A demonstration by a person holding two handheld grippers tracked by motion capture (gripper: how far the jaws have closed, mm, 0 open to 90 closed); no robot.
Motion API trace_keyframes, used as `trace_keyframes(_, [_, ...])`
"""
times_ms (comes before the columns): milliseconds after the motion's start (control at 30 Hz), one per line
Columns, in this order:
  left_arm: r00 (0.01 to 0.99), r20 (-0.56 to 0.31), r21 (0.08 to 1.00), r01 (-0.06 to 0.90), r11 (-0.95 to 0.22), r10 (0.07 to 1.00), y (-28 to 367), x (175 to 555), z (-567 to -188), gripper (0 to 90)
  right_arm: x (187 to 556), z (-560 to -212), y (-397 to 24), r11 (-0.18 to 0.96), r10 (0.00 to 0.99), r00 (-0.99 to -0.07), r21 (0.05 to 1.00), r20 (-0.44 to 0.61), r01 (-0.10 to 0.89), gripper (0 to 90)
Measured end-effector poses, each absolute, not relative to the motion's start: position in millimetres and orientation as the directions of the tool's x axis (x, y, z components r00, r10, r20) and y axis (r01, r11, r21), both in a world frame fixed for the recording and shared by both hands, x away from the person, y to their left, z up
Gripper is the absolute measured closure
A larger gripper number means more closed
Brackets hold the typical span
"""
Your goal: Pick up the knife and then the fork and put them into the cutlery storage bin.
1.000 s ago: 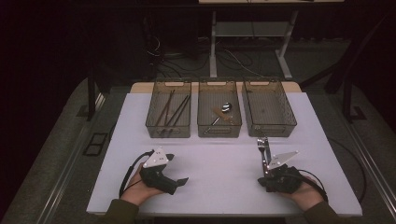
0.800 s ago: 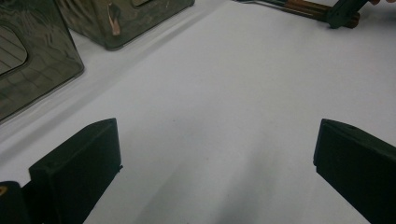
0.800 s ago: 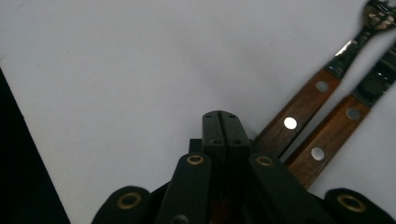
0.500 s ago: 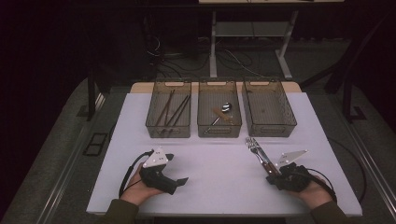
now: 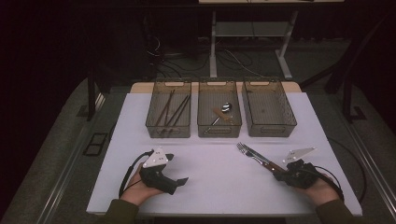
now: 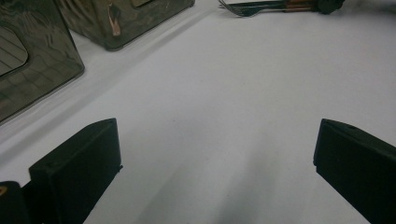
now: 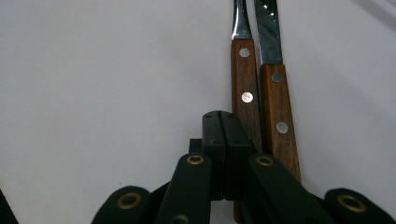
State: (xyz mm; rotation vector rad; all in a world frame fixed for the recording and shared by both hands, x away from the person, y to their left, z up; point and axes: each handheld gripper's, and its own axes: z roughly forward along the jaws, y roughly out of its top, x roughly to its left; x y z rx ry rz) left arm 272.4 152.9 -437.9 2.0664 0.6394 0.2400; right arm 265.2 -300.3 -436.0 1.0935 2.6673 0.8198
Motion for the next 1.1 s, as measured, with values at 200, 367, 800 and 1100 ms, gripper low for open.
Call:
trace_keyframes(200, [0.846,-0.078,0.832,0.346,-0.433,0.527,153,272,-438,0.0,265,-436,-301,0.586,0.684,-0.726,0.539,0.071,0.605,89.3])
trace_keyframes(367, [0.846,-0.077,0.832,0.346,-0.434,0.527,153,272,-438,0.0,264,-429,-305,0.543,0.680,-0.724,0.585,0.115,0.603,86.5])
trace_keyframes(800, [0.847,-0.075,0.831,0.345,-0.436,0.527,152,273,-438,0.0,274,-421,-315,0.455,0.712,-0.694,0.681,0.110,0.574,55.3])
trace_keyframes(1100, [0.845,-0.078,0.831,0.348,-0.434,0.529,152,273,-438,0.0,291,-419,-320,0.451,0.707,-0.698,0.691,0.110,0.565,59.3])
